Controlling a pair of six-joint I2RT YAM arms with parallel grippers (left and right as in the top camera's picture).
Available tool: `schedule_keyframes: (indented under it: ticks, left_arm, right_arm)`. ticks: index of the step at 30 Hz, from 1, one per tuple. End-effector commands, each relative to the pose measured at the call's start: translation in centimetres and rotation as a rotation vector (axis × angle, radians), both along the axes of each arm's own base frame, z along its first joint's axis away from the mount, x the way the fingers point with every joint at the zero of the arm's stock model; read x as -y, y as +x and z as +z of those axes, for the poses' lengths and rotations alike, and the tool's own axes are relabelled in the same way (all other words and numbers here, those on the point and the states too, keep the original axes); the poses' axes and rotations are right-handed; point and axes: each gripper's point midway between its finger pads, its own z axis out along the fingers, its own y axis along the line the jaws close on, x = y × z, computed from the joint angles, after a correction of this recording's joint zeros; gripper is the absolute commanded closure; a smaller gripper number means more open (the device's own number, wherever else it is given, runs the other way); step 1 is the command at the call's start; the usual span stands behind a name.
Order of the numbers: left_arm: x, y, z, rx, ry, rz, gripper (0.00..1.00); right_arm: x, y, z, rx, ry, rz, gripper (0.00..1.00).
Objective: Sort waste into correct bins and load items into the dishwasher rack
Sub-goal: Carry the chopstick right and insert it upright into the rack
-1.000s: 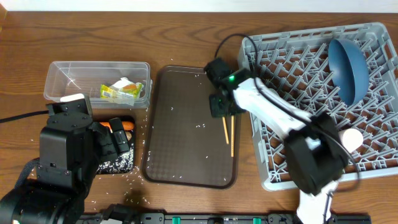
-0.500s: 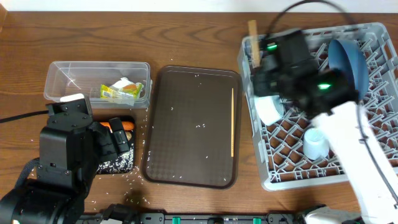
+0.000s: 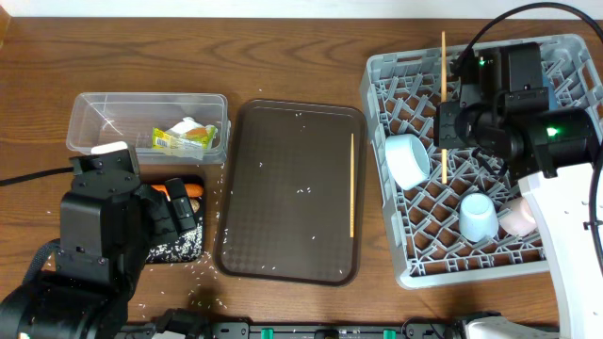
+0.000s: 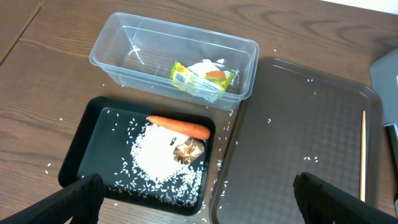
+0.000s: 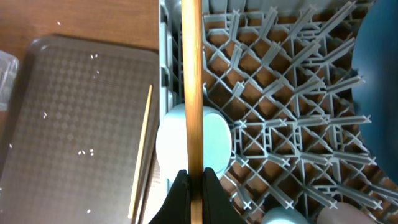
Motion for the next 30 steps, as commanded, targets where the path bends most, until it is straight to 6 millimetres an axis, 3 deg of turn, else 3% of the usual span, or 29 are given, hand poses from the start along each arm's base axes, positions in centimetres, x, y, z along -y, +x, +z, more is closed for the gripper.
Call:
schedule_keyframes:
  ticks: [1, 13, 19, 21, 24, 30]
  left_arm:
    - [-0.3, 0.0, 0.2, 0.005, 0.002, 0.014, 0.02]
    - [-0.3, 0.0, 0.2, 0.005, 0.002, 0.014, 0.02]
    - [-0.3, 0.0, 0.2, 0.005, 0.002, 0.014, 0.02]
    - [-0.3, 0.0, 0.2, 0.005, 0.002, 0.014, 0.02]
    - [-0.3, 0.0, 0.2, 0.005, 0.002, 0.015, 0.02]
    - [-0.3, 0.0, 0.2, 0.005, 0.002, 0.014, 0.02]
  right_arm:
    - [1.0, 0.2, -1.2, -0.034, -0.052, -0.009, 0.99]
    - [6.6, 0.8, -1.3, -0.035, -0.114, -0.146, 0.99]
    - [12.4, 2.1, -0.2, 0.037, -0.160, -0.278, 0.99]
    - [12.3, 2.5, 0.1, 0.059, -0.093, -0.244, 0.99]
    - [10.4, 2.7, 0.2, 0.072, -0.019, -0.098, 0.99]
    - [10.1, 2.0, -1.0, 0.020, -0.056, -0.054, 0.99]
